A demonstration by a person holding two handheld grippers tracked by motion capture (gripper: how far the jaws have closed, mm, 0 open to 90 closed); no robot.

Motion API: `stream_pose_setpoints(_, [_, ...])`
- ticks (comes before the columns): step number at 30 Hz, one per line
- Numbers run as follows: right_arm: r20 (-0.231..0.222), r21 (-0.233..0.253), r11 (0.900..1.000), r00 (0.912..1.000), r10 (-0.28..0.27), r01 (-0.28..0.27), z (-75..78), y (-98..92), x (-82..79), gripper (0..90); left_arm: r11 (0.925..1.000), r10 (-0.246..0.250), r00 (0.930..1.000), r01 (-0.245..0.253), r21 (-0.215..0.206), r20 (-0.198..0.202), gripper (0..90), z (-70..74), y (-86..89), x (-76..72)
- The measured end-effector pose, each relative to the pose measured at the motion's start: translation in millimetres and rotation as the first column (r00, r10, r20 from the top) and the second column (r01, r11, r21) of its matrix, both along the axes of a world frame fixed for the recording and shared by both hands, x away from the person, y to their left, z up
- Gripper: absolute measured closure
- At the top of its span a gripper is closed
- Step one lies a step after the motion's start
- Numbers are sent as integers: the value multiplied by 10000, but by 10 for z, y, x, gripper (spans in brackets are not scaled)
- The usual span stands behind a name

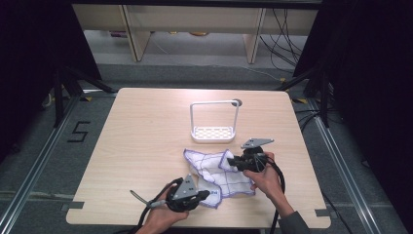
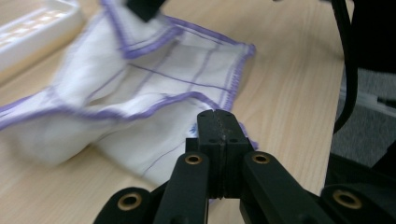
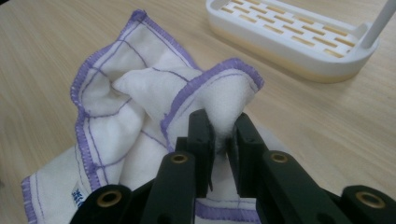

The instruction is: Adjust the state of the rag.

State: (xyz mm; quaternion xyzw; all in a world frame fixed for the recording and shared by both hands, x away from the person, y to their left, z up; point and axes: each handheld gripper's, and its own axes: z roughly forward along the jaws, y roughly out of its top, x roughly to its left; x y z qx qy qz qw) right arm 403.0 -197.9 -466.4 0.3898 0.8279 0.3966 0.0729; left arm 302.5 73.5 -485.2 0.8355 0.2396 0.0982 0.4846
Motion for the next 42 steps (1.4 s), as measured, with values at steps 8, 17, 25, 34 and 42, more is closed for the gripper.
stream_pose_setpoints(8, [36, 97, 9999, 9999, 136, -136, -32, -4, 46, 802, 9971, -632, 9971, 649, 396, -423, 761, -116, -237, -21])
stream_pose_setpoints(17, [44, -69, 9999, 10000, 87, -87, -30, -10, 45, 798, 9846, -908, 9936, 997, 1433, -674, 554, -289, -542, -7])
stream_pose_setpoints(25, [74, -79, 9999, 9999, 81, -81, -40, 0, 44, 798, 9824, -819, 9966, 820, 1680, -77, 840, -326, -505, 42])
stream_pose_setpoints(34, [63, -54, 10000, 10000, -64, 64, -51, -81, 83, 798, 9998, 221, 9998, -221, -11, 14, 870, 24, -27, 25])
stream_pose_setpoints(42, [-404, 256, 9989, 9984, -385, 395, -171, -181, 254, 786, 9755, 2025, 9739, -2098, -663, -1029, 869, -112, 783, 8])
